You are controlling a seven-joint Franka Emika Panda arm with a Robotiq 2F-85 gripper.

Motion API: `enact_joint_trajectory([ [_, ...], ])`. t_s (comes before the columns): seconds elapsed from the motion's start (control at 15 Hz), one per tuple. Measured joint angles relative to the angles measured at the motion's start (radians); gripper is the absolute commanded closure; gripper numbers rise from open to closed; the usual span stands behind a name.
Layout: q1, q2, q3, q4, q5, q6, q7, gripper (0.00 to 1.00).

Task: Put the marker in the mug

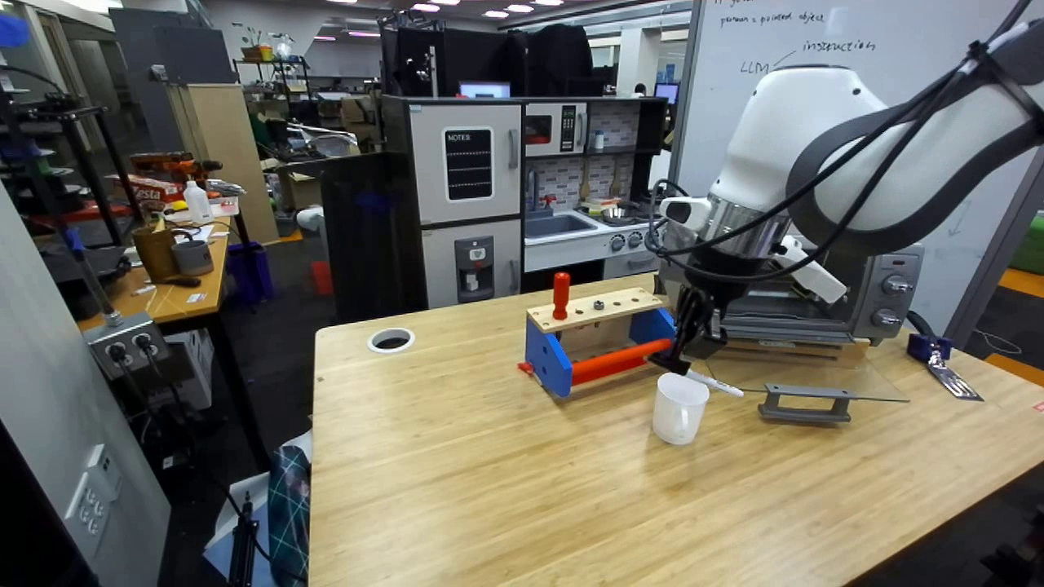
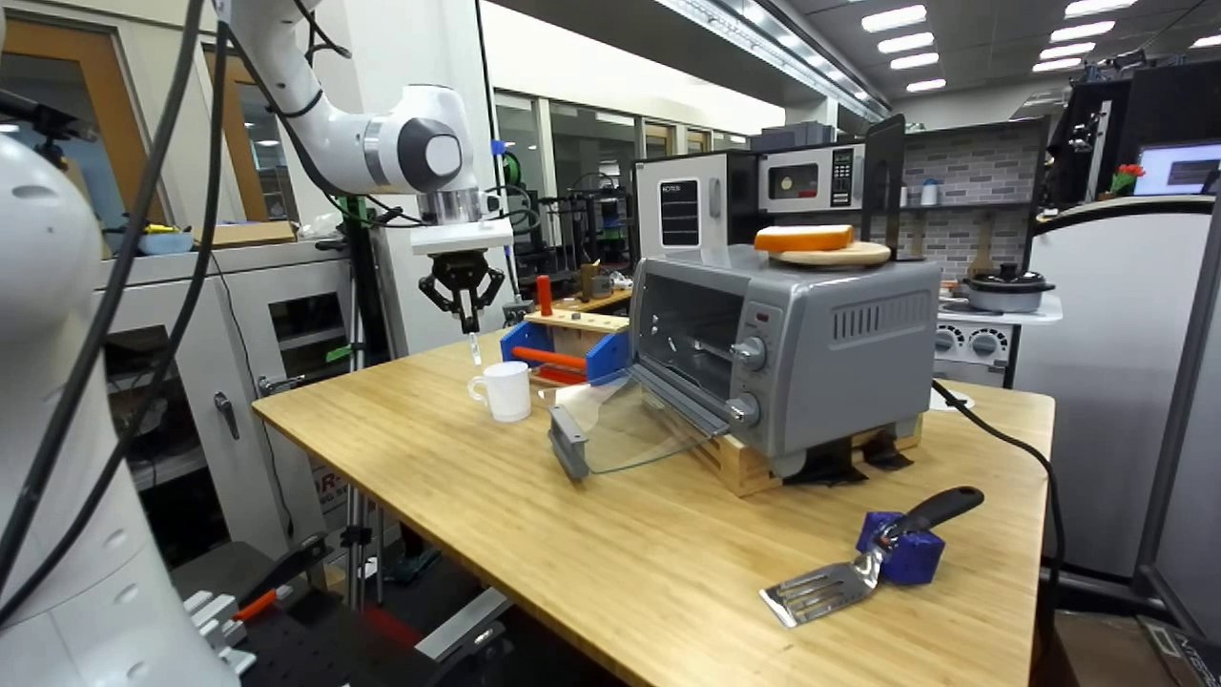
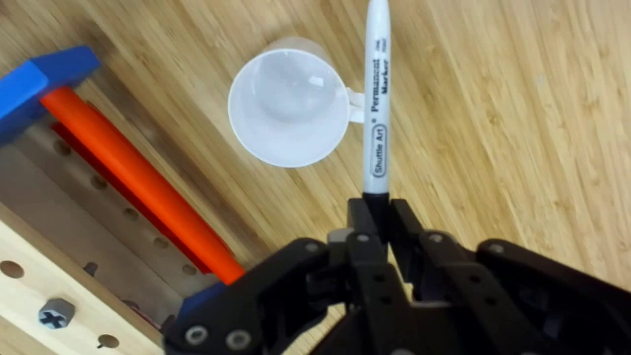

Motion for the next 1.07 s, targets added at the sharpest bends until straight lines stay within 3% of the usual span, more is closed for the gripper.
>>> enact_joint_trajectory([
  [0.33, 0.036, -0.007, -0.005, 0.014, -0.099, -0.006, 0.112, 0.96],
  [0.73, 0.048, 0.01, 0.011, 0.059, 0.067, 0.084, 0.081, 0.96],
  [1.07, 0.036, 0.047, 0.0, 0.061, 0.077, 0.11, 0.105, 0.96],
])
